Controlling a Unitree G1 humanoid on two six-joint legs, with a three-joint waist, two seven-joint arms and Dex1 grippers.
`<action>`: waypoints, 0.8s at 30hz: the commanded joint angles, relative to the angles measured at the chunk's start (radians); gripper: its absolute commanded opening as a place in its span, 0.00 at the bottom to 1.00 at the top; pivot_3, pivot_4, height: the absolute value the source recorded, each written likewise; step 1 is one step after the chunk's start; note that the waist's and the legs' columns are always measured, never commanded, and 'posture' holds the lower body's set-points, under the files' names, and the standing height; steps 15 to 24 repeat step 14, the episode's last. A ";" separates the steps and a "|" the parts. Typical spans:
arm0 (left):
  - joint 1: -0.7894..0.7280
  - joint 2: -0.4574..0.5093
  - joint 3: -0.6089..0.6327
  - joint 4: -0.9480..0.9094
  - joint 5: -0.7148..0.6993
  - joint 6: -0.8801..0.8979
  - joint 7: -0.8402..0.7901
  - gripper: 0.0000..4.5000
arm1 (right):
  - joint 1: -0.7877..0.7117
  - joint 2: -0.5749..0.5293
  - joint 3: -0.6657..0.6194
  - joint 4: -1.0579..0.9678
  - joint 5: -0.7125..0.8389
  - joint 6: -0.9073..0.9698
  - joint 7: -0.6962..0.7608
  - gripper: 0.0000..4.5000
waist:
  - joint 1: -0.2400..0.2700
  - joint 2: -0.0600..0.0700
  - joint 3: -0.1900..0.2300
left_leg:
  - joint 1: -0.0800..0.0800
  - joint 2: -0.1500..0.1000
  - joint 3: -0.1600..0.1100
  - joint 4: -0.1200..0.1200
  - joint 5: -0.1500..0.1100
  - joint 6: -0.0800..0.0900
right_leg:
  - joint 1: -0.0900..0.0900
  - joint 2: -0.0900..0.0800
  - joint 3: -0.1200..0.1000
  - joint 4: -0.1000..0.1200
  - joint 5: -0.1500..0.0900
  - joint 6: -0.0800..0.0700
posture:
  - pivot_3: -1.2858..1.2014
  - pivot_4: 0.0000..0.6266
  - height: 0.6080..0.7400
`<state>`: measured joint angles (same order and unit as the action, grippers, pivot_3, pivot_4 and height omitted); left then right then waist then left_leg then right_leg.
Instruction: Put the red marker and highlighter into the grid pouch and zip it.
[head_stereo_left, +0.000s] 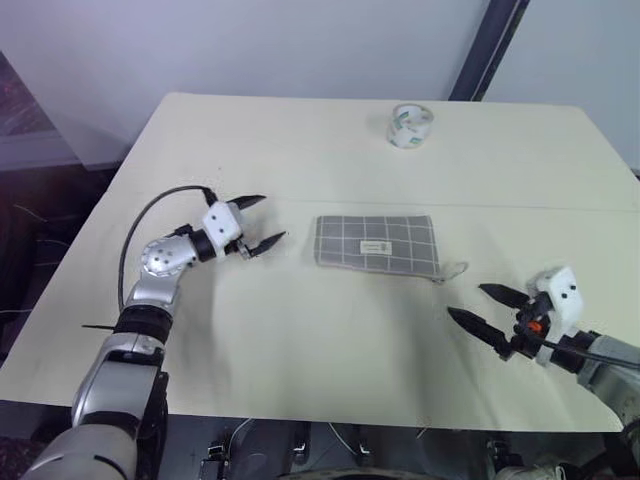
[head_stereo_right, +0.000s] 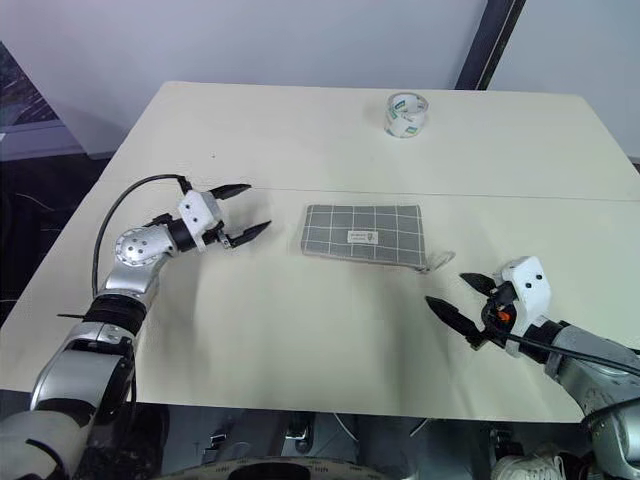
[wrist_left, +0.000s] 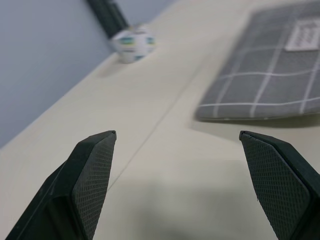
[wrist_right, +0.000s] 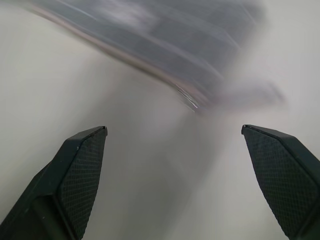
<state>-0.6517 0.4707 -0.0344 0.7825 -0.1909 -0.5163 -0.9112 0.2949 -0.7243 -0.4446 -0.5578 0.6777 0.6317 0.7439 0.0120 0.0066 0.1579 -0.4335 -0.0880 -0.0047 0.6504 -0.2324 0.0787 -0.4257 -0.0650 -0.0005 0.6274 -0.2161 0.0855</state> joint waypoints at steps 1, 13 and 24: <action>-0.015 0.002 0.098 -0.027 -0.087 0.110 0.034 0.92 | 0.052 0.011 0.029 -0.116 0.045 -0.004 0.029 1.00 | 0.004 -0.001 0.000 | 0.000 0.000 0.000 0.001 0.000 0.000 | 0.000 0.000 0.000 0.000 0.000 0.000 | 0.52 0.24 1.00; -0.028 -0.001 0.175 0.074 -0.055 0.170 0.154 0.92 | 0.069 -0.001 0.193 -0.095 -0.129 -0.094 0.019 1.00 | 0.005 -0.002 0.000 | 0.000 -0.001 0.000 0.000 0.000 0.000 | 0.000 -0.001 0.000 -0.002 0.001 0.001 | 0.52 0.24 1.00; -0.029 -0.003 0.178 0.076 -0.060 0.172 0.144 0.92 | 0.066 0.001 0.193 -0.089 -0.134 -0.099 0.019 1.00 | 0.005 -0.002 0.000 | 0.000 -0.001 0.000 0.000 0.000 0.000 | 0.000 -0.001 0.000 -0.003 0.000 0.001 | 0.52 0.24 1.00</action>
